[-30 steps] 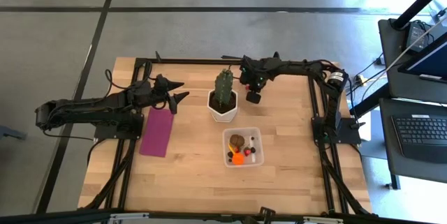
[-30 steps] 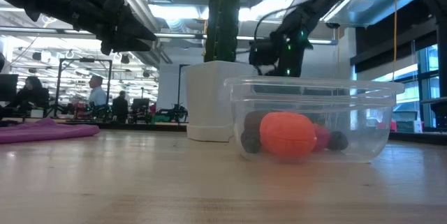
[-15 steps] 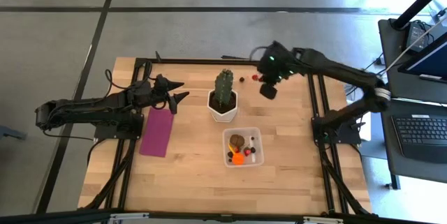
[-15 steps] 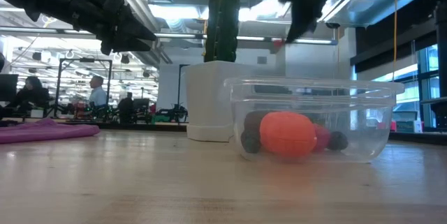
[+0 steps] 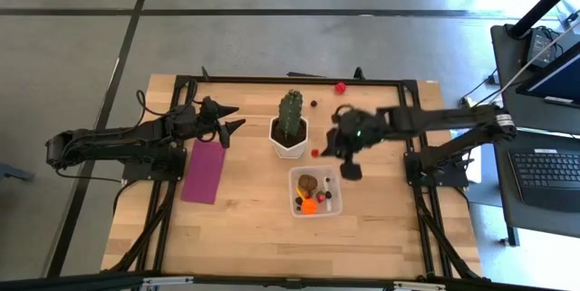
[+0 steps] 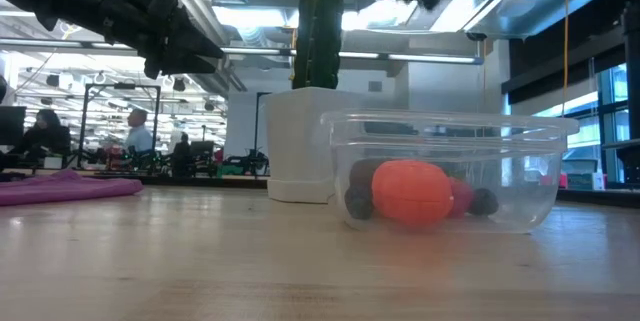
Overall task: Pick and placing Produce into tupperware
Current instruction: Put the bottom strawberry into the transparent bin
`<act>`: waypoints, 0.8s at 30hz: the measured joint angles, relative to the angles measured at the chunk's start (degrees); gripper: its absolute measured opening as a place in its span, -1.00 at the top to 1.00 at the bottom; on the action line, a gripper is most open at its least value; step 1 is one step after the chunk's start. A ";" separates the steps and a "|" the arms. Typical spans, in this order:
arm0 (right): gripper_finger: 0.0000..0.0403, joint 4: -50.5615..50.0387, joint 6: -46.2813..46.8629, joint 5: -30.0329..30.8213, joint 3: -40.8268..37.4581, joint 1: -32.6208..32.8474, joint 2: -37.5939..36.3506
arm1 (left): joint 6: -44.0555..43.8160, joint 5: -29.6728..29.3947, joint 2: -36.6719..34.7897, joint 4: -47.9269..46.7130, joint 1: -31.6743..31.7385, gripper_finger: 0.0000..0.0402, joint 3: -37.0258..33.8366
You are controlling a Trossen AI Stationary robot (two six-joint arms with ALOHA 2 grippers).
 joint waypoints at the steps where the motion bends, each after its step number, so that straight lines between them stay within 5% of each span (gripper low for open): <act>1: 1.00 2.08 0.69 0.01 -2.49 0.81 0.10 | 0.00 0.00 0.00 0.00 0.02 -0.22 0.00; 11: 1.00 19.00 5.38 0.21 -22.30 5.08 0.29 | 0.02 0.00 0.00 -0.17 0.02 -0.22 0.00; 24: 1.00 28.43 7.21 0.22 -29.39 5.28 4.00 | 0.04 0.00 0.00 -0.20 0.02 -0.22 0.00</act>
